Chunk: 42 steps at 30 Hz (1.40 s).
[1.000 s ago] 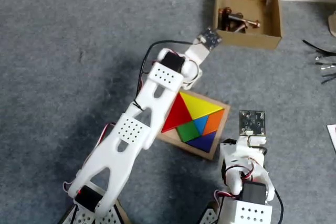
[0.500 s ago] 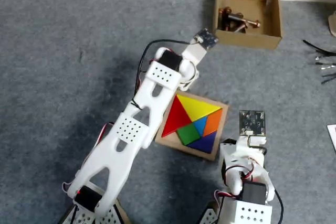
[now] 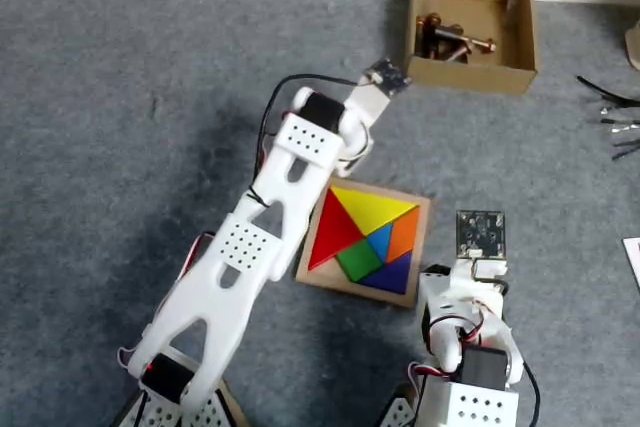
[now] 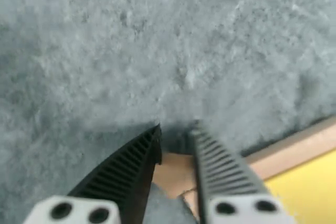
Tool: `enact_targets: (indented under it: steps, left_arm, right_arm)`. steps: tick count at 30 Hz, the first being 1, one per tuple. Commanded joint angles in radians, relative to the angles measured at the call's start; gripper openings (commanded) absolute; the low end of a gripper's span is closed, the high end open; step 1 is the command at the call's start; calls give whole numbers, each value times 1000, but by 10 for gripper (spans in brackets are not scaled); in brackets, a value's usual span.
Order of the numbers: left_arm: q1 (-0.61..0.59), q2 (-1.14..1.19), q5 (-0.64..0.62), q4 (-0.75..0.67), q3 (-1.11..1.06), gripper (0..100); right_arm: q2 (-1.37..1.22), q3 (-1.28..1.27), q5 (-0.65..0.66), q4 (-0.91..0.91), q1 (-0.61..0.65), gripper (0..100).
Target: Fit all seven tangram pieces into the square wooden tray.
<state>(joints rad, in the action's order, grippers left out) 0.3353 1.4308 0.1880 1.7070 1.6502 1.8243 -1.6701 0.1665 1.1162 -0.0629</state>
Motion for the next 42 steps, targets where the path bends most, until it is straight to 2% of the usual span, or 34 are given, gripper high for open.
enact_targets:
  steps: [1,20,37,42]
  left_arm:
    - [-64,-70,-2,41,8,7]
    - [-142,-77,-2,48,8,6]
    - [-134,-82,2,51,8,5]
    - [-133,-163,2,52,2,5]
  right_arm:
    - [10,-104,11,4,-12,10]
    - [10,-104,11,1,-12,10]
    - [12,-104,11,1,-12,10]
    - [12,-105,11,1,-12,10]
